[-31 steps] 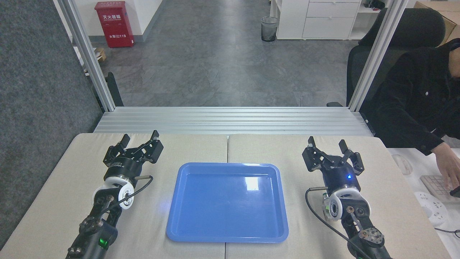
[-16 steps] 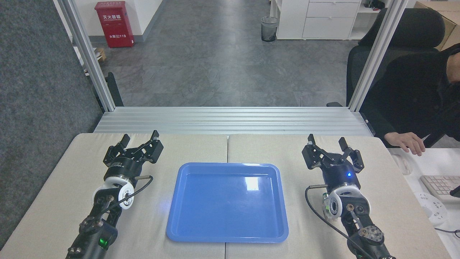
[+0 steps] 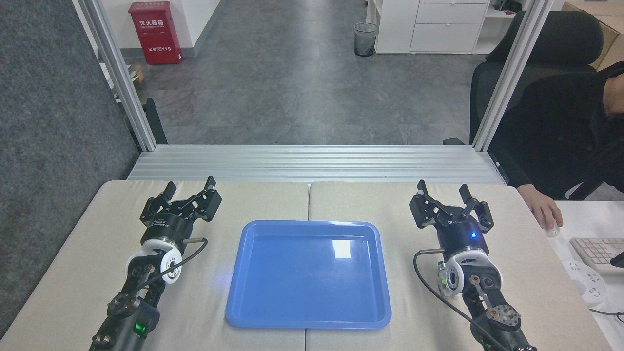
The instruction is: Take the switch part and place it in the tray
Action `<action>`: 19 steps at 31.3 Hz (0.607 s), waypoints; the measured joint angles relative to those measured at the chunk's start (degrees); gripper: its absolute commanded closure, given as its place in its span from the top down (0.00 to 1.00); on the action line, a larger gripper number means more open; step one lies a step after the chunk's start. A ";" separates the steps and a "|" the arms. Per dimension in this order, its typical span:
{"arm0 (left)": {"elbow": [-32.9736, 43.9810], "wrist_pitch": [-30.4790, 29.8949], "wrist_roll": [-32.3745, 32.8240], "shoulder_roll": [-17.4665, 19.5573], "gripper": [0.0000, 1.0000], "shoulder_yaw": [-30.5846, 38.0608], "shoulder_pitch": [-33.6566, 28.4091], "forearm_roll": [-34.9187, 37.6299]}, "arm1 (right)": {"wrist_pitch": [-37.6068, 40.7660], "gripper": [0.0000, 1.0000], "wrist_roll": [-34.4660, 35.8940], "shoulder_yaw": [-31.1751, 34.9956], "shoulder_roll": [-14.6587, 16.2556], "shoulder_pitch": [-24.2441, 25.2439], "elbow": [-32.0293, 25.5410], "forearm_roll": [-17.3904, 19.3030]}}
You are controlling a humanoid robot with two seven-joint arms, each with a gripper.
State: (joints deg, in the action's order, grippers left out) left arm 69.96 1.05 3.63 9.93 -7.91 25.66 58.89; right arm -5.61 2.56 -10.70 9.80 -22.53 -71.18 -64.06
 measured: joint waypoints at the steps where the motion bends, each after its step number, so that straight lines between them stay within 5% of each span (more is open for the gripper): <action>1: 0.00 0.00 0.00 0.00 1.00 0.00 0.00 0.00 | 0.00 0.98 0.00 0.00 0.00 0.00 0.00 0.00; 19: 0.00 0.00 0.00 0.00 1.00 0.00 0.00 0.00 | -0.06 0.98 -0.10 -0.06 -0.08 -0.05 -0.01 -0.04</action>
State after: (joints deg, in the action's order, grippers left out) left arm 69.96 1.05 3.63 9.93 -7.91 25.66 58.89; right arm -5.68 2.46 -10.76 9.72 -22.58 -71.18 -64.11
